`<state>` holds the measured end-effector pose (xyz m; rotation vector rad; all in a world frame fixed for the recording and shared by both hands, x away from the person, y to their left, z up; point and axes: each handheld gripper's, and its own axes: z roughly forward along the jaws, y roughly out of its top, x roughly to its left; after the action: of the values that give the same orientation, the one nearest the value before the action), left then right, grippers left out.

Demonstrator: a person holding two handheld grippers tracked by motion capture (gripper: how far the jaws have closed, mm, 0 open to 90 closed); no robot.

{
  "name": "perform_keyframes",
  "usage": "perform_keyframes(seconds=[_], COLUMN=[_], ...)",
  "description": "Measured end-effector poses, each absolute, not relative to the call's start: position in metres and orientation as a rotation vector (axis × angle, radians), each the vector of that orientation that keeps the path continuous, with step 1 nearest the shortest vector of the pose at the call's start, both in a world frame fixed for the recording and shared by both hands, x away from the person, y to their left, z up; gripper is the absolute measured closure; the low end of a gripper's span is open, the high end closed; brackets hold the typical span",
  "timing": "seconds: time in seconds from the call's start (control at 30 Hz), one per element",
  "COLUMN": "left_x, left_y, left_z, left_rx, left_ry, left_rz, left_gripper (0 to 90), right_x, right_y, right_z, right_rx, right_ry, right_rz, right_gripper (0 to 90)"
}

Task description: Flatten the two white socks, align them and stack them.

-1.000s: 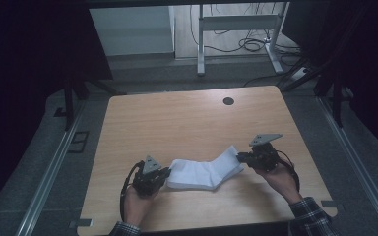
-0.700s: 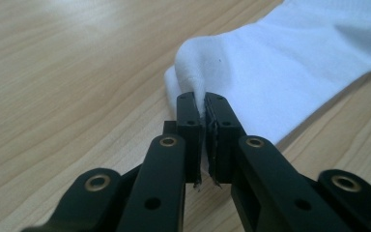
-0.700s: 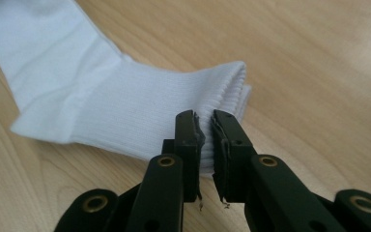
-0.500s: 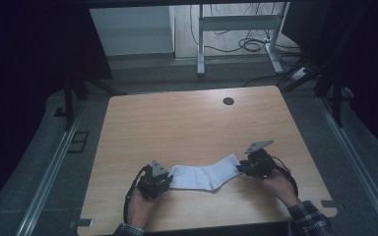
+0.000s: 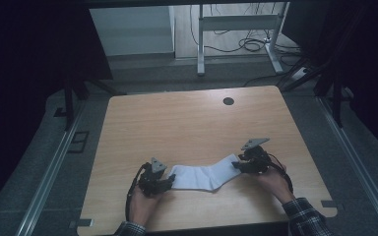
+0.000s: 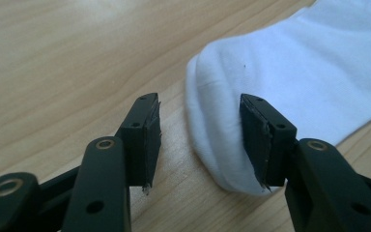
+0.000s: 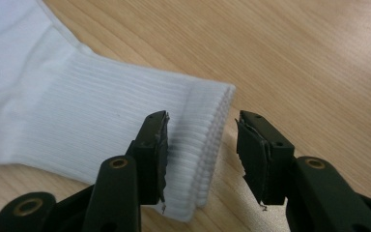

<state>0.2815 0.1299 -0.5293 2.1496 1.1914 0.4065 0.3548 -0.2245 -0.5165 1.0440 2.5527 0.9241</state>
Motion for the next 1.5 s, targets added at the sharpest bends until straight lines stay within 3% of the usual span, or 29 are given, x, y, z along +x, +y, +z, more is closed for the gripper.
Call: perform_keyframes(seconds=[0.17, 0.37, 0.53, 1.03, 1.5], left_x=[0.282, 0.285, 0.286, 0.304, 0.351], left_y=[0.129, 0.130, 0.130, 0.136, 0.131], left_z=[-0.533, -0.535, -0.534, -0.500, -0.476], left_rx=[2.139, 2.106, 2.101, 2.050, 2.044], left_ry=[1.191, 1.173, 1.174, 1.125, 1.129], left_rz=[0.374, 0.291, 0.275, 0.352, 0.432], left_gripper=[55.3, 73.0, 81.1, 82.2, 82.1], right_x=[0.357, 0.358, 0.356, 0.358, 0.393], right_y=[-0.227, -0.229, -0.225, -0.229, -0.230], right_z=[-0.523, -0.525, -0.522, -0.489, -0.468], right_rx=[1.077, 1.129, 1.126, 1.084, 1.135], right_ry=[2.566, 2.599, 2.598, 2.514, 2.429], right_rz=[0.954, 1.011, 0.973, 1.066, 1.102], right_gripper=[57.3, 73.5, 78.1, 78.9, 78.8])
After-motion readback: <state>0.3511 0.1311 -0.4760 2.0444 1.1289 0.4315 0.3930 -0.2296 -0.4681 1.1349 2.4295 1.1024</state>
